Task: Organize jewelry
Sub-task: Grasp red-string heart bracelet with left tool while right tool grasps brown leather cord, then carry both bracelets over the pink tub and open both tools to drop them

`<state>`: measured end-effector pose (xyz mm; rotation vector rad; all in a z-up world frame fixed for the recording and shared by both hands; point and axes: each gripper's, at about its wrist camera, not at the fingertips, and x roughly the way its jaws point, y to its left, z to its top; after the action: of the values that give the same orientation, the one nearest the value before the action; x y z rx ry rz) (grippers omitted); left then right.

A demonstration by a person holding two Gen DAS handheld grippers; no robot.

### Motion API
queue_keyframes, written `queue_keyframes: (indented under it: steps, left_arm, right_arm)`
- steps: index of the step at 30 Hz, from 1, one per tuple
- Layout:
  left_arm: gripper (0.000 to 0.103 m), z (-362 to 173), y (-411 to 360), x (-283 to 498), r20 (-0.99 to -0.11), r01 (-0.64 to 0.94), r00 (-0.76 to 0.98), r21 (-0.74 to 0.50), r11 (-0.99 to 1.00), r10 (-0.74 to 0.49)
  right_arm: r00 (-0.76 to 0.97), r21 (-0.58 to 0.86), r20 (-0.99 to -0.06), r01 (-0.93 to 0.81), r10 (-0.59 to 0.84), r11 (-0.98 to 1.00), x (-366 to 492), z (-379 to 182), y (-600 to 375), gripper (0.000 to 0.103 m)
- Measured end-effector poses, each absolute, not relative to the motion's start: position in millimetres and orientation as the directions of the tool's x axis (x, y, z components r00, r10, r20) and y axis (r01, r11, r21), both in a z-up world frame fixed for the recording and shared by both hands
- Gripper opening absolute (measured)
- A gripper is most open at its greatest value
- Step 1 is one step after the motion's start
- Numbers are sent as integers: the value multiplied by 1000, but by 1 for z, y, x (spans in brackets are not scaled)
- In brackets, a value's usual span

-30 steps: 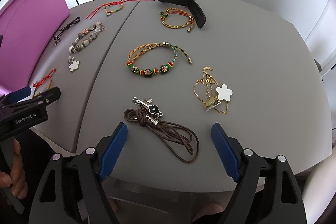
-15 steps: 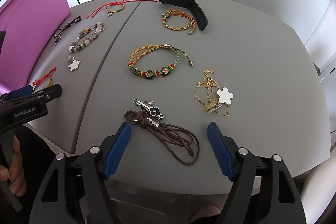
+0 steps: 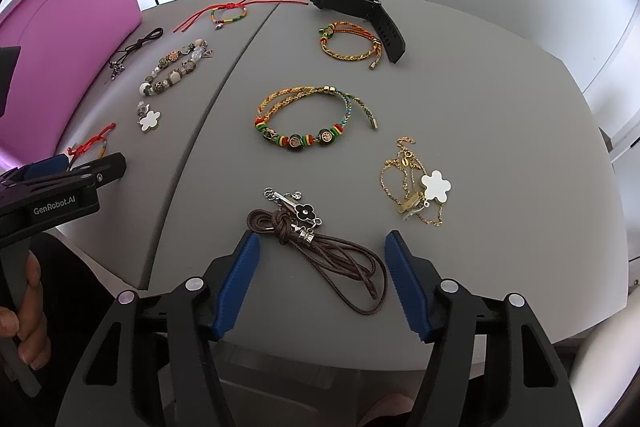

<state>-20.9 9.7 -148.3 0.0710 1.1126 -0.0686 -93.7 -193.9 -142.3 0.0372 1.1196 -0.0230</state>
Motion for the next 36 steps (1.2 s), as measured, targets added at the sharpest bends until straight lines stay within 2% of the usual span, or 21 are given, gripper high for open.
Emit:
queue_keyframes:
  steps: [4,7,10,12,15,17,19,20,21,23,24,27,36]
  left_arm:
    - [96,-149,10,-20,-897,91,442,18,996,-24]
    - [95,-148,11,-20,-896,92,442,12,996,-30]
    - [86,-147,8,-21,-893,109,448,14,994,-37]
    - [75,-145,4,-24,-891,135,452,21,991,-43]
    - [62,-141,-2,-28,-888,172,456,28,985,-54]
    - [56,-140,-5,-29,-887,187,457,25,982,-64]
    - [50,-138,-7,-30,-886,200,457,21,980,-74]
    - [46,-138,-9,-30,-885,211,459,22,977,-79]
    - [39,-137,-11,-31,-884,222,460,24,975,-83]
    - [29,-136,-18,-34,-881,249,464,31,968,-91]
    - [21,-136,-20,-34,-880,260,466,36,965,-93]
    - [10,-135,-22,-35,-880,276,462,28,961,-107]
    - [8,-127,-8,-31,-892,233,420,-75,969,-170]
  right_arm:
    - [436,18,-900,38,0,999,-93,-142,-194,63]
    - [439,18,-898,29,3,999,-93,-142,-192,58]
    - [440,18,-898,24,6,1000,-93,-141,-191,56]
    - [441,19,-898,27,6,999,-93,-141,-192,54]
    - [445,23,-895,27,8,999,-93,-140,-192,45]
    - [446,25,-895,23,12,999,-94,-139,-192,43]
    - [448,23,-894,17,13,1000,-93,-139,-190,35]
    - [449,24,-894,11,16,1000,-93,-139,-190,27]
    - [449,25,-893,6,19,1000,-93,-138,-189,14]
    - [446,19,-895,0,17,1000,-92,-138,-188,4]
    - [446,20,-895,-1,18,1000,-92,-138,-188,4]
    - [444,38,-895,1,33,999,-92,-137,-190,3]
    - [464,79,-883,8,67,997,-95,-127,-194,3]
